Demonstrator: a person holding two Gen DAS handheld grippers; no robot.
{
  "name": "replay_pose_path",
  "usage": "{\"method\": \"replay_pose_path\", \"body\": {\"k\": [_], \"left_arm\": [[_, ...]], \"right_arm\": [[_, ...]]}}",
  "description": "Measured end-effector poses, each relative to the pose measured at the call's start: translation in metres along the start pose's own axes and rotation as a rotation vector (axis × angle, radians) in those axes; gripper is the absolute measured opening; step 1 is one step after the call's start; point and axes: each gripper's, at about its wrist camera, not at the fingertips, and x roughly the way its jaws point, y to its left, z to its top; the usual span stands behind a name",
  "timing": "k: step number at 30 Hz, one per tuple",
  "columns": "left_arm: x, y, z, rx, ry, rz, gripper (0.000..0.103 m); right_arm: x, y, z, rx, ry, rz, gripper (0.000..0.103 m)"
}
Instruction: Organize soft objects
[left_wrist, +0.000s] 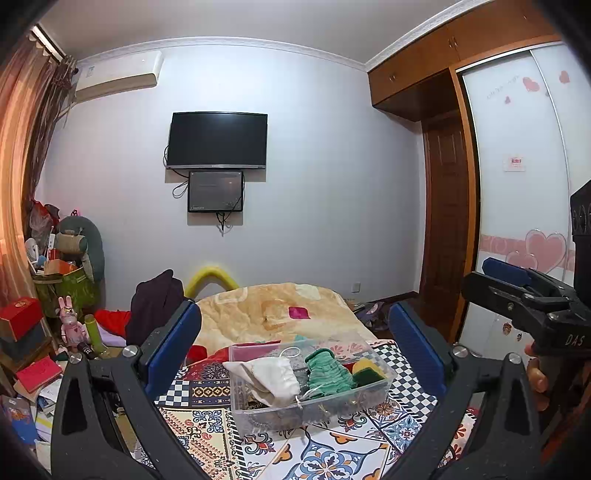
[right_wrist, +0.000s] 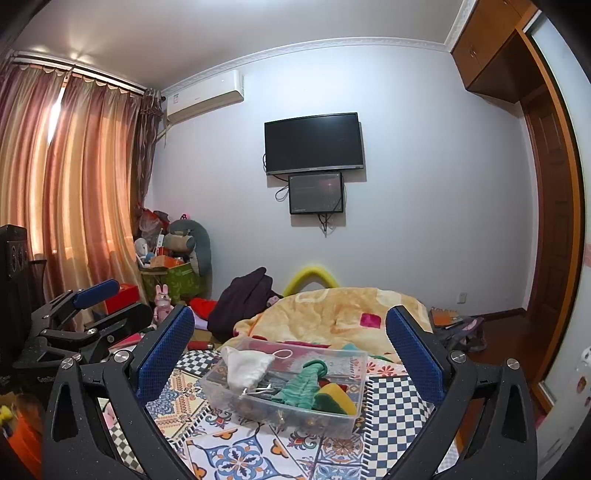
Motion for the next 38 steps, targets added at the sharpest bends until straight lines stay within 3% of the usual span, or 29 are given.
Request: {"method": "replay_pose_path", "body": {"k": [38], "left_arm": [[-0.0021,0.0044,0.0011,-0.007,0.021,-0.004,0.103]], "right_arm": [[0.0081,0.0038,-0.0032,-0.026,0.026,-0.015,0.103]]}}
